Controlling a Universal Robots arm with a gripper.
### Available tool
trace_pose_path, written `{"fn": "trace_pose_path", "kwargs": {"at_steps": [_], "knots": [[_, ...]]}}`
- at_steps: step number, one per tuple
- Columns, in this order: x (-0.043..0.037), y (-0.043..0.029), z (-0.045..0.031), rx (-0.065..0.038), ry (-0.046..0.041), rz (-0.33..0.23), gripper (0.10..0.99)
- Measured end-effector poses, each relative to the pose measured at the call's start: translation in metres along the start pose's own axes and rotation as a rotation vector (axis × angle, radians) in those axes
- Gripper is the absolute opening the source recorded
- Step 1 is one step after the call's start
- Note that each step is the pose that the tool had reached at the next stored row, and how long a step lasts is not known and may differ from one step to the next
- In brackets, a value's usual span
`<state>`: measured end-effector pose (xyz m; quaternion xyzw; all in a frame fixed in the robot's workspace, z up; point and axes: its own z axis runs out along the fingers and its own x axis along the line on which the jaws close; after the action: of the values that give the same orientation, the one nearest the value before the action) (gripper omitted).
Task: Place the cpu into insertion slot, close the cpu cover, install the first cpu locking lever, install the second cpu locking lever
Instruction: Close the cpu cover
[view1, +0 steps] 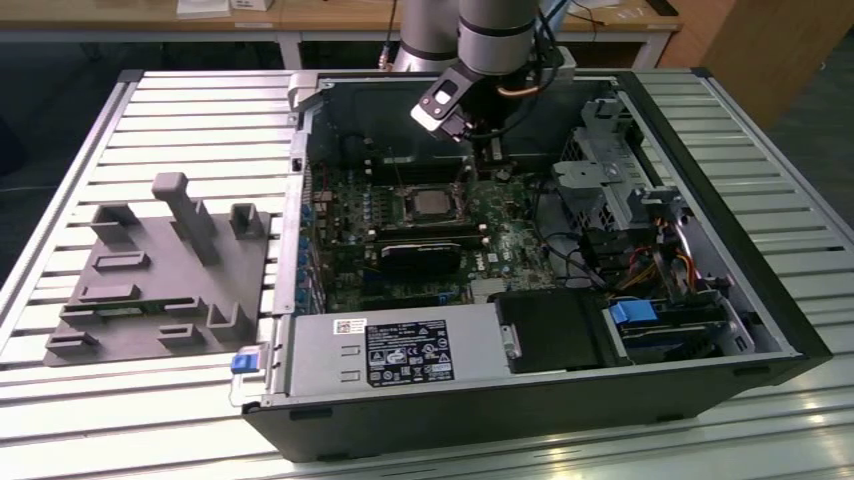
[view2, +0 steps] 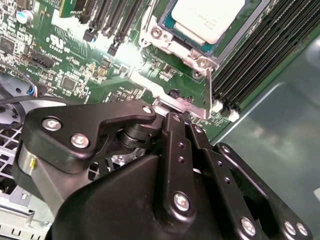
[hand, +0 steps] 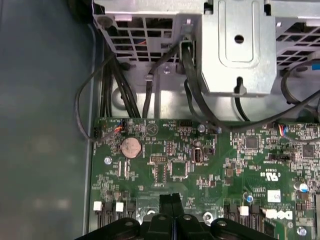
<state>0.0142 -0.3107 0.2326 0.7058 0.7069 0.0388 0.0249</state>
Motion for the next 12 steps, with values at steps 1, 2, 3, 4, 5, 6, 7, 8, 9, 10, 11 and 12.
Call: {"fn": "trace_pose_path", "kwargs": {"at_steps": [1, 2, 3, 4, 5, 6, 7, 8, 9, 10, 11, 12], "knots": [[0.0, -0.0015, -0.0001, -0.001, 0.0001, 0.0, 0.106], [0.0, -0.0033, -0.0003, -0.003, 0.0, 0.0, 0.106], [0.0, -0.0051, -0.0005, -0.005, 0.0, 0.0, 0.106], [0.0, -0.0069, -0.0006, -0.006, 0.0, 0.0, 0.106], [0.0, -0.0086, -0.0008, -0.008, 0.0, 0.0, 0.106], [0.0, -0.0101, -0.0009, -0.01, 0.0, 0.0, 0.106], [0.0, -0.0115, -0.001, -0.012, 0.0001, 0.0, 0.106], [0.0, -0.0127, -0.0011, -0.013, 0.0001, 0.0, 0.106], [0.0001, -0.0136, -0.0012, -0.013, 0.0001, 0.0, 0.106], [0.0, -0.0145, -0.0013, -0.013, 0.0, 0.0, 0.106], [0.0, -0.0154, -0.0014, -0.014, -0.0001, 0.0, 0.106], [0.0, -0.0161, -0.0015, -0.014, -0.0002, 0.0, 0.106]]}}
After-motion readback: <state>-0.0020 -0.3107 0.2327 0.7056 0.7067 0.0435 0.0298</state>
